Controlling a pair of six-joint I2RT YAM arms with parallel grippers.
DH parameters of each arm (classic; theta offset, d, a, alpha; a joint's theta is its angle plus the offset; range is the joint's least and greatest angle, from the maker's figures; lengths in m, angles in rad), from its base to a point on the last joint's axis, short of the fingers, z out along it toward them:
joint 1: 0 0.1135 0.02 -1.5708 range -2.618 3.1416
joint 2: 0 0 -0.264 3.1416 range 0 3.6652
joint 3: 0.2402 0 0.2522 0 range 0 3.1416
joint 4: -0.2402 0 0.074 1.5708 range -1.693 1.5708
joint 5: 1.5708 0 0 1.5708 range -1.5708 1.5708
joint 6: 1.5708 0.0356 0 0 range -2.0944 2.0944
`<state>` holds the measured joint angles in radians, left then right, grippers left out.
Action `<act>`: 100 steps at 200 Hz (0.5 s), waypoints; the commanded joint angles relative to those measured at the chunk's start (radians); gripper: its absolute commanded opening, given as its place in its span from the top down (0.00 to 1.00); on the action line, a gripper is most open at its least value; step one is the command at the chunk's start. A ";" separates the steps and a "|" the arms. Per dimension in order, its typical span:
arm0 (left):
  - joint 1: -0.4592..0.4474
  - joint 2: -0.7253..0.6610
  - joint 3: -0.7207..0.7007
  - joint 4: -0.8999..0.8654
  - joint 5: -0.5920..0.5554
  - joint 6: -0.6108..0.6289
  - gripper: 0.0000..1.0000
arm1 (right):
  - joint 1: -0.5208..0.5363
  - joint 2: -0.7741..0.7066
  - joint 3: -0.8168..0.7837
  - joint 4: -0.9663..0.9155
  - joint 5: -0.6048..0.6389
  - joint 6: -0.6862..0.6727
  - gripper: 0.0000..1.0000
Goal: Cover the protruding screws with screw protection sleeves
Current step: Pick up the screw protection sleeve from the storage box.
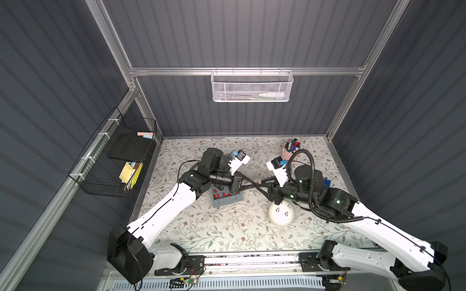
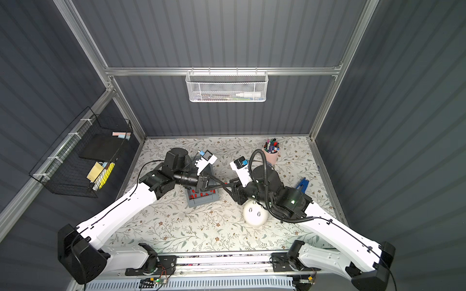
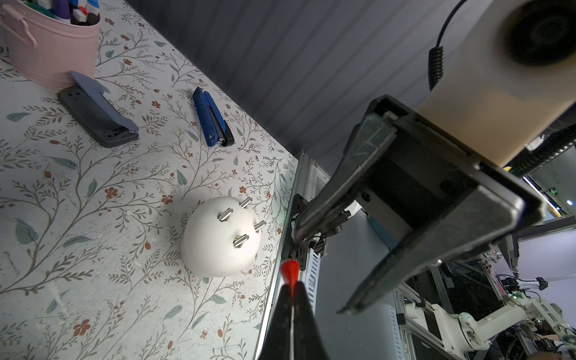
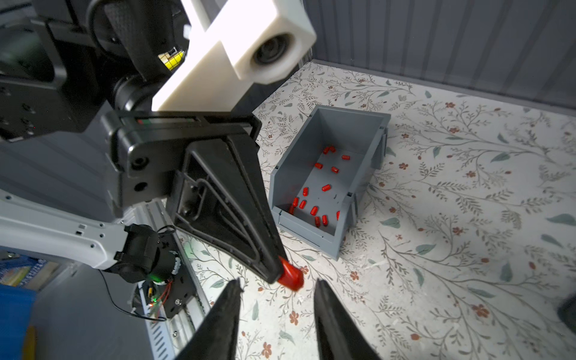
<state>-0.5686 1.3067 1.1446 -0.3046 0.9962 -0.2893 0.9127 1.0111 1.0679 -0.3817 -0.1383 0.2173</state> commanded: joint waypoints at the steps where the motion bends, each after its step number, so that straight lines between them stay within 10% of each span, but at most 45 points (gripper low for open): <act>1: -0.005 -0.044 -0.019 0.022 -0.008 0.023 1.00 | 0.005 -0.028 0.030 0.037 -0.007 0.001 0.48; 49: -0.005 -0.095 -0.022 0.039 -0.046 0.032 1.00 | 0.005 -0.116 0.044 0.074 -0.001 0.008 0.41; 100: -0.005 -0.143 -0.026 0.172 -0.035 -0.036 1.00 | -0.008 -0.207 -0.015 0.266 -0.026 0.008 0.57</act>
<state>-0.5686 1.1919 1.1225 -0.2222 0.9627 -0.2943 0.9112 0.8227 1.0687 -0.2337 -0.1364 0.2214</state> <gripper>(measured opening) 0.055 0.452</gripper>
